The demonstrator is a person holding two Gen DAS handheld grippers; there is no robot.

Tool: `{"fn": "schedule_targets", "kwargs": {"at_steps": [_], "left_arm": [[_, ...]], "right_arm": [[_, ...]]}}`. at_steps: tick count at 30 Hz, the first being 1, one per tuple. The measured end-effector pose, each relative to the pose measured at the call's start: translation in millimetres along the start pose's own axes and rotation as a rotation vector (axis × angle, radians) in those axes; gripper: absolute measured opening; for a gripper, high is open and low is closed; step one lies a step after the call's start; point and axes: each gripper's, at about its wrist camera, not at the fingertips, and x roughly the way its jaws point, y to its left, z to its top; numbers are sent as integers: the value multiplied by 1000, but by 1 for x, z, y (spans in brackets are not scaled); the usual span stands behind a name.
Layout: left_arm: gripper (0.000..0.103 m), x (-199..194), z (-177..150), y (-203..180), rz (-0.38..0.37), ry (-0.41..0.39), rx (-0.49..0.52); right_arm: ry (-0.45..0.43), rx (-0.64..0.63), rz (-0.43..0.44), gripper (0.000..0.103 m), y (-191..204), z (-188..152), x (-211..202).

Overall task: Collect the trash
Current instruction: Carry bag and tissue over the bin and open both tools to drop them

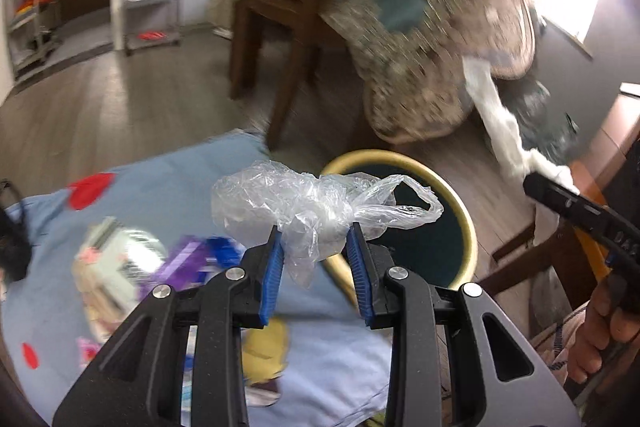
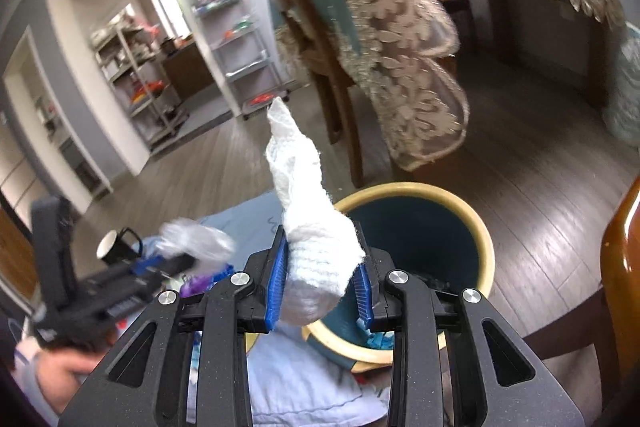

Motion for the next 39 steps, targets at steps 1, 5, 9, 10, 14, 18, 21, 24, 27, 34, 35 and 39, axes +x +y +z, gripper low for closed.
{"fn": "schedule_targets", "kwargs": {"at_steps": [1, 5, 9, 10, 14, 18, 21, 24, 27, 34, 35, 39], "left_arm": [[30, 10, 1, -8, -12, 13, 13], [31, 42, 2, -35, -54, 49, 53], [31, 67, 2, -54, -93, 87, 68], [32, 74, 2, -59, -107, 99, 73], [41, 92, 1, -69, -144, 117, 100], [63, 97, 0, -70, -169, 120, 114], [70, 92, 3, -60, -150, 114, 103], [74, 79, 7, -44, -120, 94, 92], [77, 58, 13, -20, -79, 61, 71], [82, 10, 22, 28, 8, -13, -7], [83, 4, 22, 33, 16, -21, -18], [88, -20, 19, 49, 42, -46, -56]], "right_arm": [[1, 12, -3, 31, -3, 0, 0], [-2, 58, -15, 31, -16, 0, 0], [-12, 86, -28, 31, -22, 0, -3], [-11, 90, -30, 31, -22, 0, -3], [-1, 111, -38, 31, -27, -1, -1], [19, 133, -43, 31, -33, -3, 4], [32, 148, -41, 31, -35, -3, 7], [59, 145, -42, 31, -35, -4, 16], [99, 141, -57, 32, -36, -5, 29], [170, 127, -131, 38, -38, -9, 57], [174, 130, -145, 40, -40, -10, 59], [178, 158, -163, 55, -46, -13, 61]]}}
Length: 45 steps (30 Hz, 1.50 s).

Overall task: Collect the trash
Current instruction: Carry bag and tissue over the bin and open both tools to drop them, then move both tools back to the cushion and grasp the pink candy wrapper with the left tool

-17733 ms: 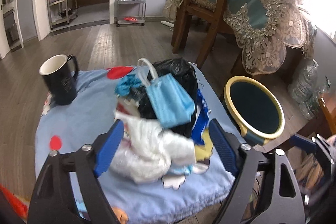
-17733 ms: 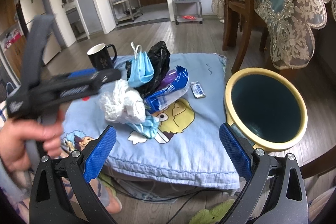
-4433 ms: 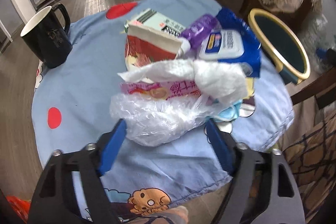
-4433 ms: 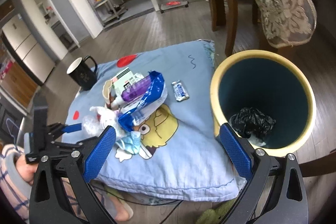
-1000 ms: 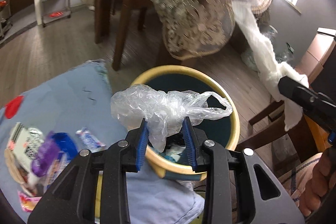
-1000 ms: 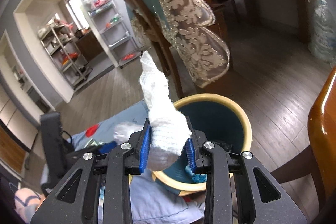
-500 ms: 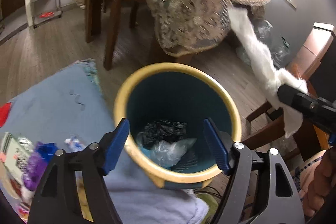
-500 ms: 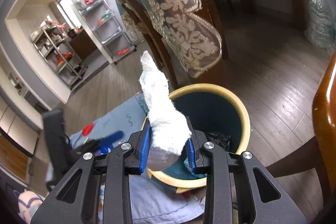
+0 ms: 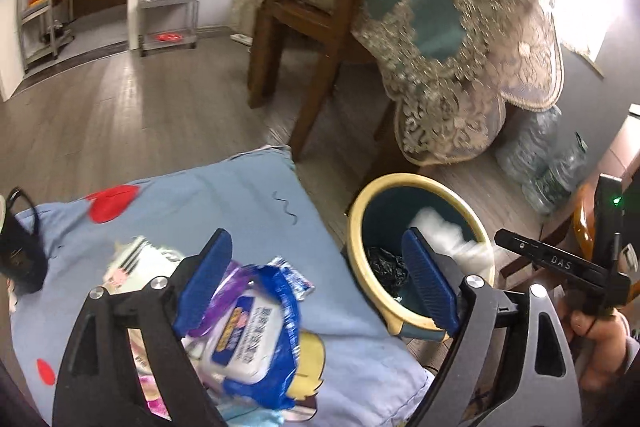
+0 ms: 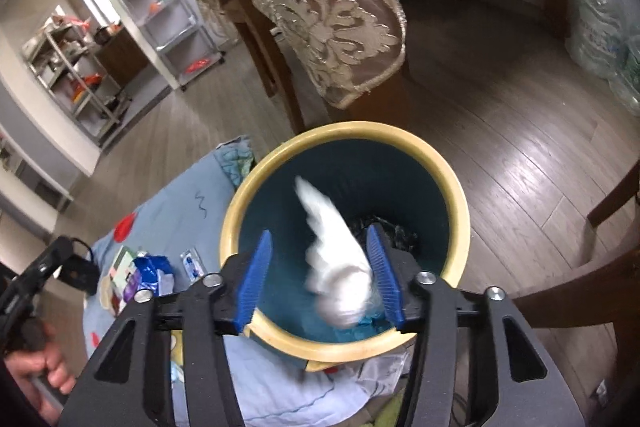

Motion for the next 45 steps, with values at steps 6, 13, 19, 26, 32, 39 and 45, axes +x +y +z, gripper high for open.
{"fn": "schedule_targets", "kwargs": {"at_steps": [6, 13, 19, 26, 32, 39, 45], "left_arm": [[96, -35, -10, 16, 19, -44, -12], [97, -66, -35, 51, 73, -49, -49], [97, -75, -61, 92, 145, -13, -128], [97, -73, -86, 120, 197, 58, -186], [97, -49, -121, 108, 160, 169, -173], [89, -31, -142, 97, 206, 235, -86], [88, -26, -137, 132, 260, 217, -204]], "right_arm": [[-39, -22, 12, 68, 7, -7, -15], [-102, -79, 31, 97, 26, -15, -33], [-46, -157, 62, 97, 49, -28, -19], [42, -235, 124, 97, 81, -50, -1], [109, -279, 169, 97, 105, -62, 12], [172, -310, 210, 97, 125, -71, 22], [221, -388, 229, 97, 140, -90, 28]]}}
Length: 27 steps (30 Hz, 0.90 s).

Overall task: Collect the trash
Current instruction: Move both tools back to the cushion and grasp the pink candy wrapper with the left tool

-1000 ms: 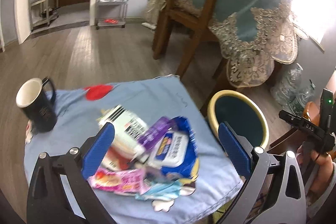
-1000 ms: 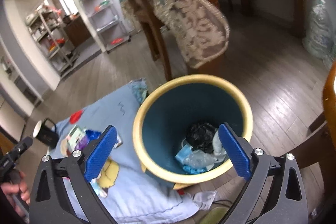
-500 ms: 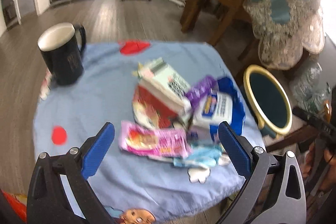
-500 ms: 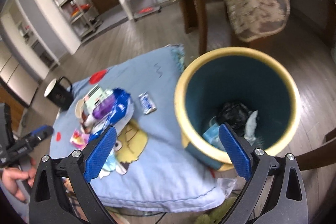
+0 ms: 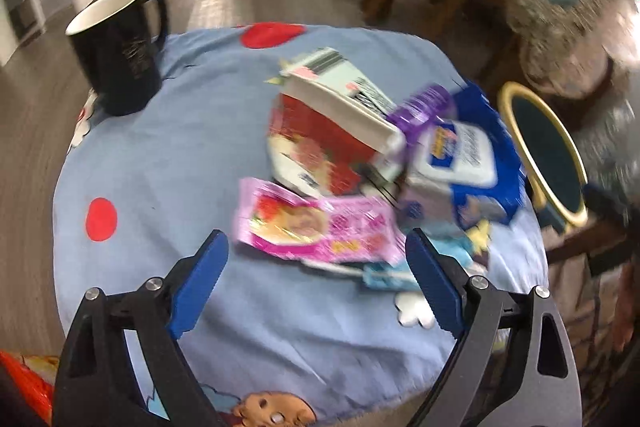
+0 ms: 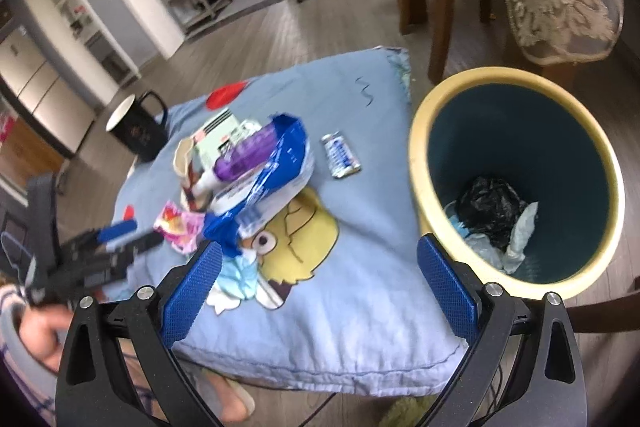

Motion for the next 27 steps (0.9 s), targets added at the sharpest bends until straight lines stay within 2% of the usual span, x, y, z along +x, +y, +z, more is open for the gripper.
{"fn": "schedule_targets", "kwargs": {"at_steps": [6, 11, 13, 15, 16, 17, 18, 23, 27], "left_arm": [[88, 20, 9, 22, 36, 32, -66], [87, 37, 7, 25, 23, 59, -72], [74, 46, 6, 21, 27, 80, -46], [46, 52, 4, 18, 49, 105, -16], [36, 51, 3, 16, 86, 100, 5], [19, 51, 3, 16, 99, 103, 15], [11, 49, 3, 16, 103, 103, 15], [3, 43, -1, 23, 101, 103, 1], [2, 33, -1, 27, 90, 95, -27]], "right_arm": [[32, -23, 25, 97, 7, -9, 7], [68, -50, 53, 97, 19, -17, 18], [86, -70, 59, 97, 24, -21, 24], [101, -93, 61, 97, 30, -26, 29], [106, -103, 62, 97, 32, -28, 31], [109, -110, 64, 97, 34, -29, 33], [110, -119, 68, 96, 37, -30, 36], [125, -150, 90, 91, 50, -33, 54], [161, -189, 98, 77, 62, -37, 75]]}}
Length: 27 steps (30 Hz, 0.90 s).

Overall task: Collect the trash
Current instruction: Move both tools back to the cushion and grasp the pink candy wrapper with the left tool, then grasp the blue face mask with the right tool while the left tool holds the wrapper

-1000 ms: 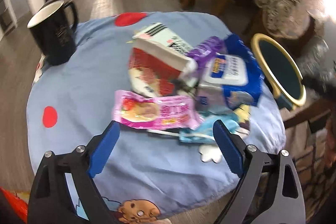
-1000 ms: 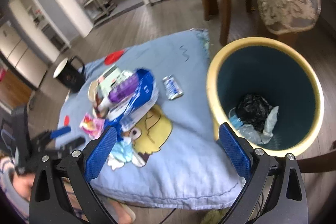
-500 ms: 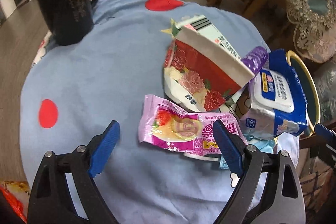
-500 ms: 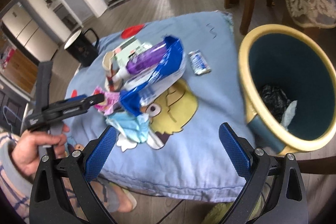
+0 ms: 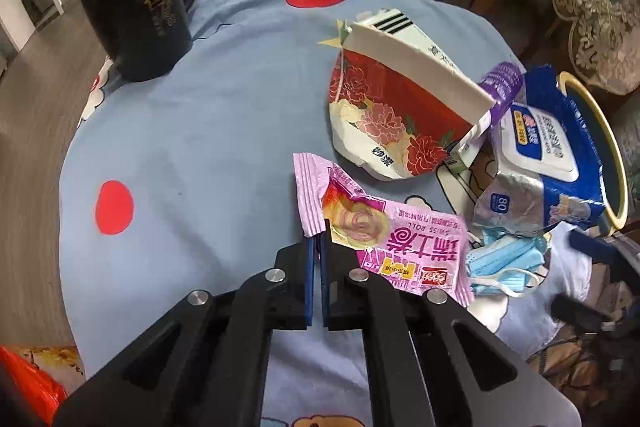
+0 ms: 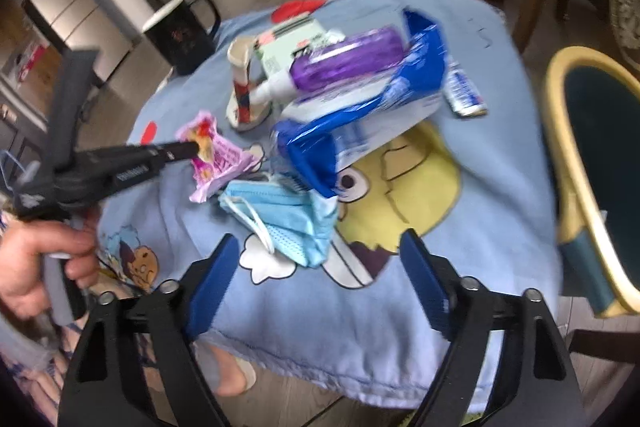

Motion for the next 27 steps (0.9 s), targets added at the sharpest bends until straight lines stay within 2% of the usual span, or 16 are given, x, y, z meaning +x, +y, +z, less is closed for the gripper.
{"fn": "schedule_targets", "kwargs": {"at_steps": [5, 6, 7, 10, 17, 27], "left_arm": [[2, -17, -2, 8, -14, -17, -33], [1, -20, -3, 10, -15, -23, -43], [1, -25, -2, 13, -18, -33, -57], [1, -37, 1, 22, -31, -62, -99], [1, -59, 10, 33, -52, -133, -164], [1, -89, 19, 43, -98, -238, -207]], "right_arm": [[43, -39, -17, 53, 8, -5, 22], [50, -61, -11, 34, 11, -5, 22], [64, -61, -4, 23, 11, -6, 22], [68, -73, 11, 12, 14, -10, 17], [40, -113, 63, 8, 25, -17, -12], [-124, -114, 87, 8, 28, -3, -78]]}}
